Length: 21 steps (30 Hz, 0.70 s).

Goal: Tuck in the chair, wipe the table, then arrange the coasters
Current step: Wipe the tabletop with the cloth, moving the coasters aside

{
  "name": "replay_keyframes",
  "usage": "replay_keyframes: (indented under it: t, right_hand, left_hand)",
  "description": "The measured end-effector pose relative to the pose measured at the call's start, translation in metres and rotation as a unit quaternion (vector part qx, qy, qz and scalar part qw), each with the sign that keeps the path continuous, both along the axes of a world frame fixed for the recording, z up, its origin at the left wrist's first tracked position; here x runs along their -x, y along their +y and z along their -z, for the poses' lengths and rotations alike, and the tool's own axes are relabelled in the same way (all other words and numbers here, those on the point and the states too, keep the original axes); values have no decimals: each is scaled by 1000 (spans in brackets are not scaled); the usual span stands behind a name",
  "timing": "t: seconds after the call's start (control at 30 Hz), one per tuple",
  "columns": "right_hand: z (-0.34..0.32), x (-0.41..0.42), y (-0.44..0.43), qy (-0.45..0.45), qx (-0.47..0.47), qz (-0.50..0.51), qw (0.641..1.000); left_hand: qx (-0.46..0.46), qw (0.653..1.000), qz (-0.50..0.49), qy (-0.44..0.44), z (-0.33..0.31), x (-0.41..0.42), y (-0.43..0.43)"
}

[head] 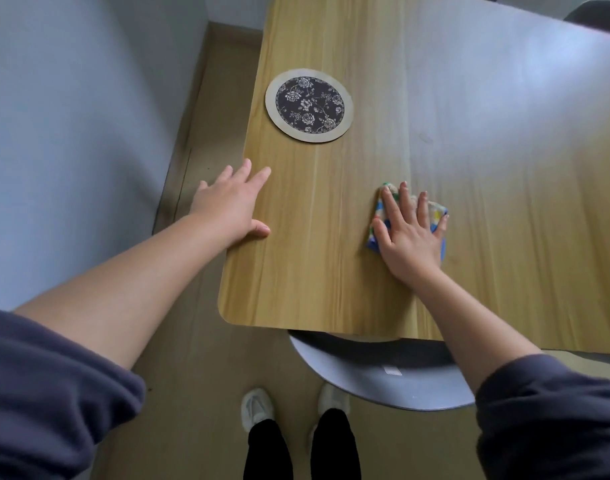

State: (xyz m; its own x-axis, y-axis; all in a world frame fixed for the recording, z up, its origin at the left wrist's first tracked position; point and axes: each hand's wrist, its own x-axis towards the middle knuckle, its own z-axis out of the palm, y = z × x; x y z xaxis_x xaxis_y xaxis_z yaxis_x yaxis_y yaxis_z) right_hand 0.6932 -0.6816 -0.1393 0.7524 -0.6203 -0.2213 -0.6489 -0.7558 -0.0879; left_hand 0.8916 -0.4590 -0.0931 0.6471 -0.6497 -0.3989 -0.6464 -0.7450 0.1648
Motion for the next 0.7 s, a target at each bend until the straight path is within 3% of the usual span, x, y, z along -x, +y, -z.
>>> replay_keyframes:
  t: [0.17, 0.3, 0.43, 0.7]
  right_hand:
    - [0, 12, 18, 1, 2, -44, 999]
    - [1, 1, 5, -2, -5, -54, 999]
    - [4, -46, -34, -21, -6, -48, 999]
    - [6, -177, -156, -37, 4, -65, 997]
  left_hand:
    - [-72, 995, 34, -67, -17, 0, -24]
    - [-29, 999, 2, -37, -27, -4, -54]
    - [19, 1000, 2, -24, -26, -17, -86]
    - [28, 999, -32, 5, -14, -82, -176]
